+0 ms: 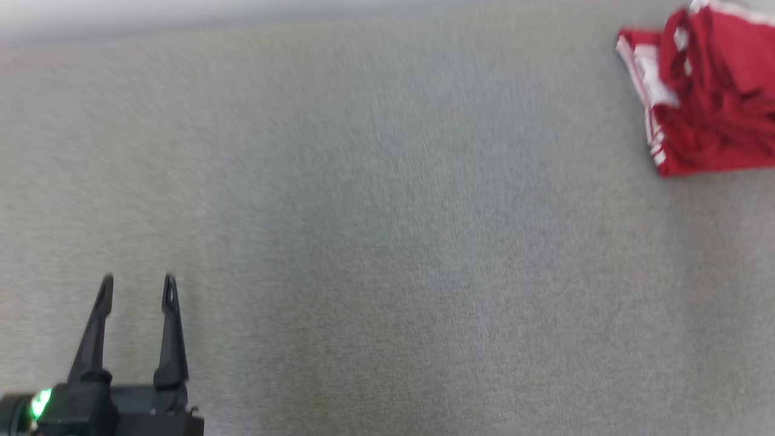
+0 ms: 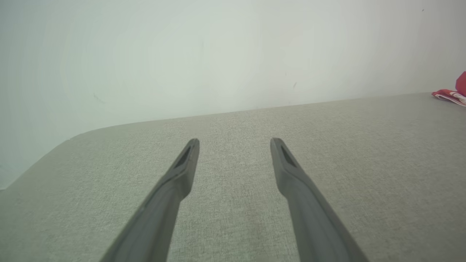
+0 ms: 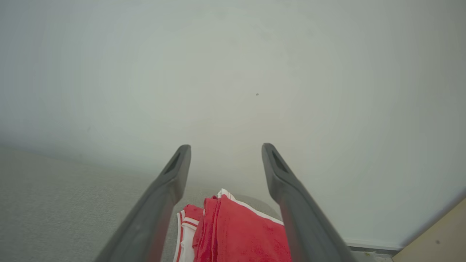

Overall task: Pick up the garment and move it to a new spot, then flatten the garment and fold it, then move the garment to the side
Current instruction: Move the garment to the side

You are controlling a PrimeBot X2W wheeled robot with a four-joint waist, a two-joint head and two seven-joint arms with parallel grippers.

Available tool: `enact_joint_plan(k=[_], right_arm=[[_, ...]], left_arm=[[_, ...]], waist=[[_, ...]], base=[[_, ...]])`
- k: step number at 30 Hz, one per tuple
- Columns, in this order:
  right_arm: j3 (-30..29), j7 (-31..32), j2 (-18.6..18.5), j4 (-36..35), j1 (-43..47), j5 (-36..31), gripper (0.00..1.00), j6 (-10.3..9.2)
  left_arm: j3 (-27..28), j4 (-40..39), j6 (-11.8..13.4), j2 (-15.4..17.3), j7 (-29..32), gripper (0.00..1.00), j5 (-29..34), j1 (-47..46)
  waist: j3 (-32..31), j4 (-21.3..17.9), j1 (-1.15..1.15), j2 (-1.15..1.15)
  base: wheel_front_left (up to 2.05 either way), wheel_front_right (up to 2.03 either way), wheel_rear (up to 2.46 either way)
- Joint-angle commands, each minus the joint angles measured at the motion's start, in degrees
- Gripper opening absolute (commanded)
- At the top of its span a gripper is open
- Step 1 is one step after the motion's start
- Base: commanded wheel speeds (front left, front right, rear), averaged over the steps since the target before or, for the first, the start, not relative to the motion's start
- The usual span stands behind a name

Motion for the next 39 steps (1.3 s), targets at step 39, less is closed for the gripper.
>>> enact_joint_plan(k=[39], right_arm=[[-28.78,-2.71,40.6,-36.26,62.07,-20.24,1.0,-0.18]], left_arm=[[-0.21,8.4,0.26,-2.3,-0.14,1.0,0.67,8.13]], waist=[[-21.45,9.01,0.01,0.0]], base=[[0.0,0.0,0.0]])
